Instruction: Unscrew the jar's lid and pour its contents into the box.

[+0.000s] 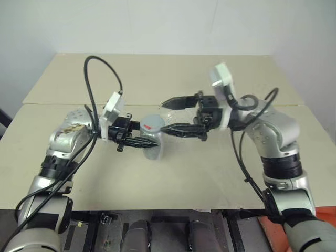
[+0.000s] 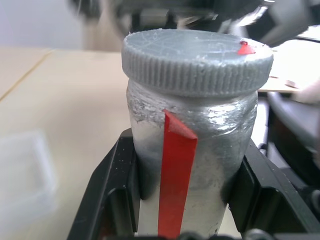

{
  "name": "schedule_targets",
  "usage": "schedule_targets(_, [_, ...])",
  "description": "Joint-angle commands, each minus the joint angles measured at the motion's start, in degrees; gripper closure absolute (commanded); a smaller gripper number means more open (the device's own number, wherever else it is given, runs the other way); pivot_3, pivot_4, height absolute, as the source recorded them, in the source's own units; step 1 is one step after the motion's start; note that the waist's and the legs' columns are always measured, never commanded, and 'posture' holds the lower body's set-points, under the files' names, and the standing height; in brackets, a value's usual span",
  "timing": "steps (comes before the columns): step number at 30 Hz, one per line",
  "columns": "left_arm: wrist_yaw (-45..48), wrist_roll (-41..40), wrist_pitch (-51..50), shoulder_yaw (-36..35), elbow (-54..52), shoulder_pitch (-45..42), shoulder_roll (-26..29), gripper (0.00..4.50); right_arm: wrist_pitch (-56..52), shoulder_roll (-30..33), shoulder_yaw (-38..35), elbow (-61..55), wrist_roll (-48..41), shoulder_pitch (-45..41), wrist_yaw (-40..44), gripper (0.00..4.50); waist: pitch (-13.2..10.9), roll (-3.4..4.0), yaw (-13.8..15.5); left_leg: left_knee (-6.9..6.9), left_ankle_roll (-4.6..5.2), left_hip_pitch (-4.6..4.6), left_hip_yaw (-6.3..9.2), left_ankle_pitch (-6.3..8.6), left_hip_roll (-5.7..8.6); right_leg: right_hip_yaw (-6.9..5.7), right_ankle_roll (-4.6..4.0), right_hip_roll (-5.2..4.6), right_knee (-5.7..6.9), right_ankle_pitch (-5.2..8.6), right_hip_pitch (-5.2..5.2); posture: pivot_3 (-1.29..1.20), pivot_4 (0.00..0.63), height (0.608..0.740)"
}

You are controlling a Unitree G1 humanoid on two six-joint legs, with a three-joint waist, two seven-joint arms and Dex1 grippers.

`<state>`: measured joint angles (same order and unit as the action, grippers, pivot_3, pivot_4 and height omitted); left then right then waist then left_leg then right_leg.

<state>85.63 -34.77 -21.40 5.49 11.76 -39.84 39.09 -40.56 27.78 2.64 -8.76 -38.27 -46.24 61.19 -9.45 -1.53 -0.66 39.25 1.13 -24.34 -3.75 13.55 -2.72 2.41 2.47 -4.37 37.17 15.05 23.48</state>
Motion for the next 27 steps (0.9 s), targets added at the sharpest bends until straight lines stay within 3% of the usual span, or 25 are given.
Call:
schedule_targets(1, [-10.18, 3.40, 1.57, -4.95, -2.26, 1.15, -0.26, 2.60, -0.06, -0.46, -5.10, -6.39, 0.99, 2.15, -10.22, 0.04, 0.00, 0.00, 0.00, 0.00, 0.00, 0.00, 0.02, 0.00, 0.00, 0.00, 0.00, 0.00, 0.01, 0.00, 0.00, 0.00, 0.150, 0.740])
schedule_targets(6, [-22.44, 6.78, 0.81, -6.44, -6.67, 3.35, -4.40, 2.60, -5.76, -3.84, -4.05, -13.22, 4.97, 2.67, -26.98, 0.04, 0.00, 0.00, -0.01, 0.00, 0.00, 0.01, 0.13, 0.00, 0.00, 0.03, 0.00, -0.03, 0.04, 0.00, 0.02, 0.00, 0.150, 0.740])
schedule_targets(12, [-30.78, 9.31, 0.02, -5.70, -9.16, 3.46, -9.55, 2.60, -11.97, -9.21, 0.53, -16.97, 7.05, 1.18, -37.34, 0.04, 0.00, 0.00, -0.09, 0.00, -0.01, 0.00, 0.11, 0.00, 0.00, 0.04, -0.01, -0.02, 0.05, -0.01, 0.04, 0.00, 0.150, 0.740])
schedule_targets(27, [-31.14, 10.46, 0.52, -4.44, -9.41, 2.12, -11.72, 2.60, -11.81, -17.90, 8.39, -8.96, 17.96, -3.61, -47.40, 0.04, 0.00, 0.01, -0.16, 0.00, -0.01, -0.02, -0.06, 0.00, 0.01, 0.04, -0.02, -0.02, 0.04, -0.01, 0.07, 0.00, 0.150, 0.740])
